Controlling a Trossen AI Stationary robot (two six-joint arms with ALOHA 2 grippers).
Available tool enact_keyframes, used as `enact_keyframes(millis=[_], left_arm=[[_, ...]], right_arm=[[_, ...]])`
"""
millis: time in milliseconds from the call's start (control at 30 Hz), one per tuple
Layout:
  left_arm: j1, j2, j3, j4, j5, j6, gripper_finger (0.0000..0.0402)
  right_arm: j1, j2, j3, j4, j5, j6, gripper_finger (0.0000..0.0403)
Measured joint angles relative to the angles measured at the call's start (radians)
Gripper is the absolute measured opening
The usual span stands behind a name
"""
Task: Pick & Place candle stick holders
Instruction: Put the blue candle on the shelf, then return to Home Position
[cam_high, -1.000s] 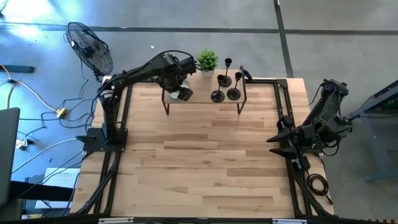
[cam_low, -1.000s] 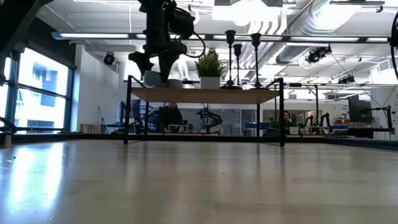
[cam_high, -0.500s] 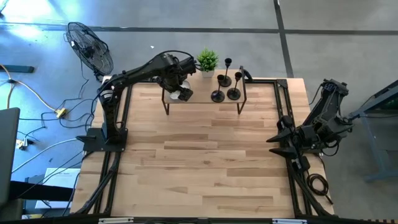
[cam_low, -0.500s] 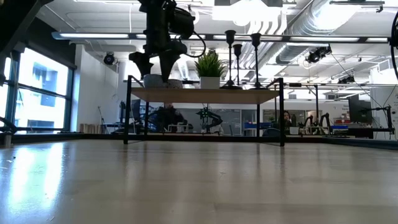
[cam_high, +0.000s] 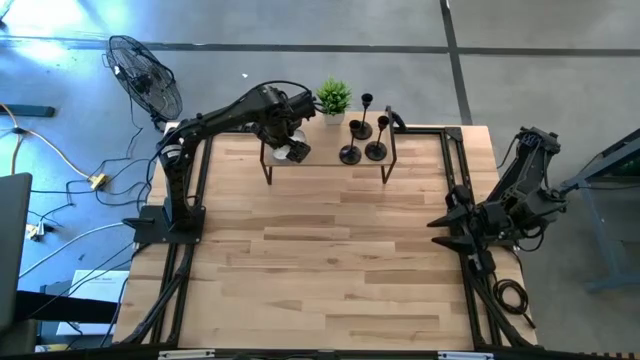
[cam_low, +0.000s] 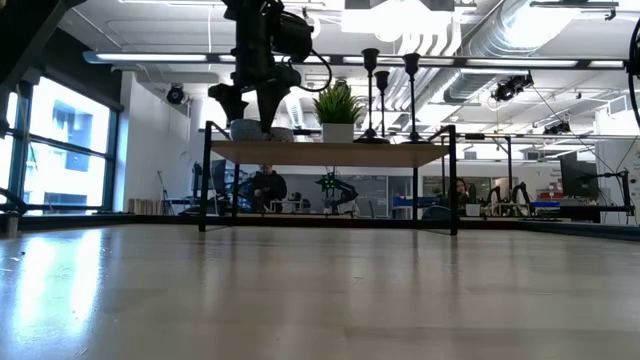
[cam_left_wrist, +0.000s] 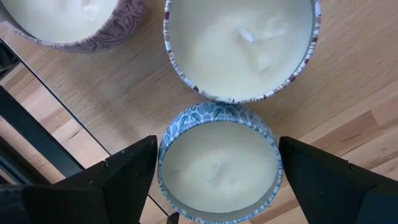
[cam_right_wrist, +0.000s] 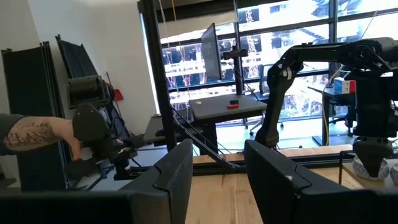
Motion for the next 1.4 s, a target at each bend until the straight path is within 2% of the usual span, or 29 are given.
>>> enact_keyframes(millis=[367, 733, 867, 1033, 1200, 1400], left_arm=[[0.000, 0.001, 0.014, -0.006, -0.002, 0.000, 0.0327], [0.000, 0.001, 0.141, -0.027, -0.002, 0.000, 0.0327], [0.000, 0.001, 0.194, -0.062, 0.047, 0.026, 0.0328], [-0.001, 0.001, 0.283, -0.144, 0.044, 0.024, 0.0328], [-0.023, -0.026, 0.361, -0.142, 0.131, 0.019, 0.0328], [-0.084, -0.048, 0.444, -0.141, 0.182, 0.001, 0.0327]], right_arm=[[0.000, 0.000, 0.000, -0.025, 0.008, 0.008, 0.0139], [0.000, 0.000, 0.000, -0.029, 0.008, 0.008, 0.0139], [0.000, 0.000, 0.000, -0.029, 0.008, 0.008, 0.0139], [0.000, 0.000, 0.000, -0.029, 0.008, 0.008, 0.0139], [0.000, -0.001, 0.000, -0.029, 0.009, 0.008, 0.0139], [0.000, -0.024, 0.000, -0.029, 0.019, 0.003, 0.0139]])
